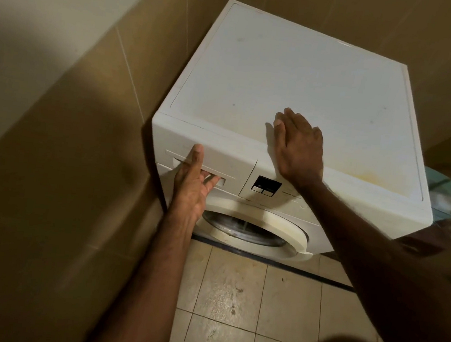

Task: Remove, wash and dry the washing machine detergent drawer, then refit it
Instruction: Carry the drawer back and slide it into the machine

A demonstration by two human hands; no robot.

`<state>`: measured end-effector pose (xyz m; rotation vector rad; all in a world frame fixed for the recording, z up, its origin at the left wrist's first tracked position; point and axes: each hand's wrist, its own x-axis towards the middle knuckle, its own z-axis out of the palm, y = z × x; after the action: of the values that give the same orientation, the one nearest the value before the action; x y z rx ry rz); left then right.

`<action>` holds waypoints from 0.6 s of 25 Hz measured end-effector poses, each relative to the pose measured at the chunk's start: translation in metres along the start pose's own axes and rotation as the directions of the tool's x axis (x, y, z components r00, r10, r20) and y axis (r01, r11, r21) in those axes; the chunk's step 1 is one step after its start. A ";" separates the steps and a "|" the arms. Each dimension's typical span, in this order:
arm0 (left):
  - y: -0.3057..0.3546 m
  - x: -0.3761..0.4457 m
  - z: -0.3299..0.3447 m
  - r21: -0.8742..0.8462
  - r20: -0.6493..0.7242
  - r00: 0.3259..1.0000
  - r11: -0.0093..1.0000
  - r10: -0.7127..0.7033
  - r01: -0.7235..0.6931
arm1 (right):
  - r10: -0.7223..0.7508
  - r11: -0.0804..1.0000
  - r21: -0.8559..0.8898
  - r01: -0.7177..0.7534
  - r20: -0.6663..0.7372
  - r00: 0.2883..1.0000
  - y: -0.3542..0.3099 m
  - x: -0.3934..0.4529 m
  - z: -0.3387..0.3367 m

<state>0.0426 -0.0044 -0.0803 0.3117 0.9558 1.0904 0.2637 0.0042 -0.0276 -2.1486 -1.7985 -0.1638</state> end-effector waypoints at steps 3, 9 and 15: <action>0.005 -0.002 -0.002 0.060 -0.030 0.999 0.998 -0.024 0.026 | 0.001 1.000 -0.002 -0.001 0.001 1.000 -0.003 -0.003 -0.004; 0.018 -0.017 -0.010 0.301 -0.180 0.982 0.954 0.056 0.001 | 0.016 1.000 0.003 -0.016 0.026 1.000 -0.003 -0.003 -0.006; 0.040 -0.042 -0.002 0.710 -0.204 0.878 0.683 0.434 -0.173 | 0.035 0.994 0.096 -0.059 0.232 0.972 -0.003 0.002 -0.030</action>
<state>0.0112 -0.0222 -0.0343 0.9328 1.6814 1.0871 0.2650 -0.0036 0.0015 -2.2099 -1.8310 0.1928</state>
